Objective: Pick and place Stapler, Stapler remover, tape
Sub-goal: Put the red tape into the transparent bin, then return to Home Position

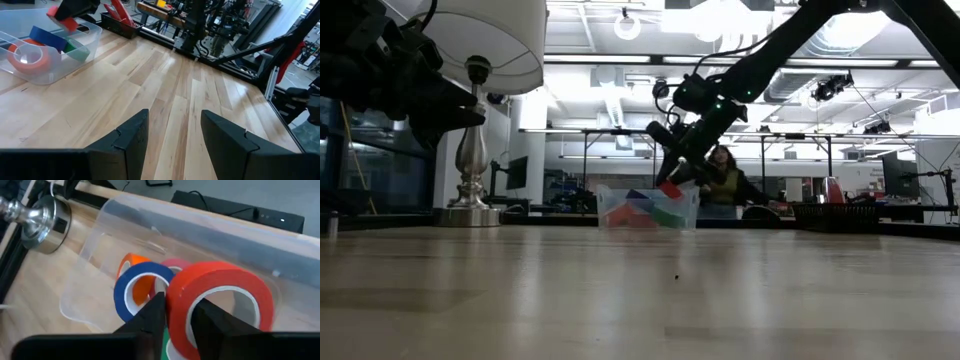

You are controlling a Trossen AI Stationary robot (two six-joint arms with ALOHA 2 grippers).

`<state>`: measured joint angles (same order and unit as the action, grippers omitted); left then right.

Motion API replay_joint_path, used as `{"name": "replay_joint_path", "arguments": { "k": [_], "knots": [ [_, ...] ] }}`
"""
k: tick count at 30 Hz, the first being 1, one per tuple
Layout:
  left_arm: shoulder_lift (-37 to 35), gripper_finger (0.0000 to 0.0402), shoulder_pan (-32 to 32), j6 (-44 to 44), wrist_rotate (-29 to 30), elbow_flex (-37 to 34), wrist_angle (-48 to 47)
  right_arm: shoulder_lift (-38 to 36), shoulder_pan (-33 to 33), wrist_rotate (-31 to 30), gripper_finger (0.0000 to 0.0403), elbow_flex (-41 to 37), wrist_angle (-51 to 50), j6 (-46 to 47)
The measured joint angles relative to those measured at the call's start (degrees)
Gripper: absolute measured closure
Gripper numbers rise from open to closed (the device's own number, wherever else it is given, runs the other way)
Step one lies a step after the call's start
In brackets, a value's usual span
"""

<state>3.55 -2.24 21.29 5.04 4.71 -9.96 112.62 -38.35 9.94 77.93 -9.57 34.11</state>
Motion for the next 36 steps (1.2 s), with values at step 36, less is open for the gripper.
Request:
{"name": "replay_joint_path", "arguments": {
  "k": [36],
  "knots": [
    [0.00, 0.0224, 0.00, 0.01, 0.06, 0.00, 0.00, -18.83, 11.60, 3.10, 0.0206, 0.01, -21.09, -22.16]
  ]
}}
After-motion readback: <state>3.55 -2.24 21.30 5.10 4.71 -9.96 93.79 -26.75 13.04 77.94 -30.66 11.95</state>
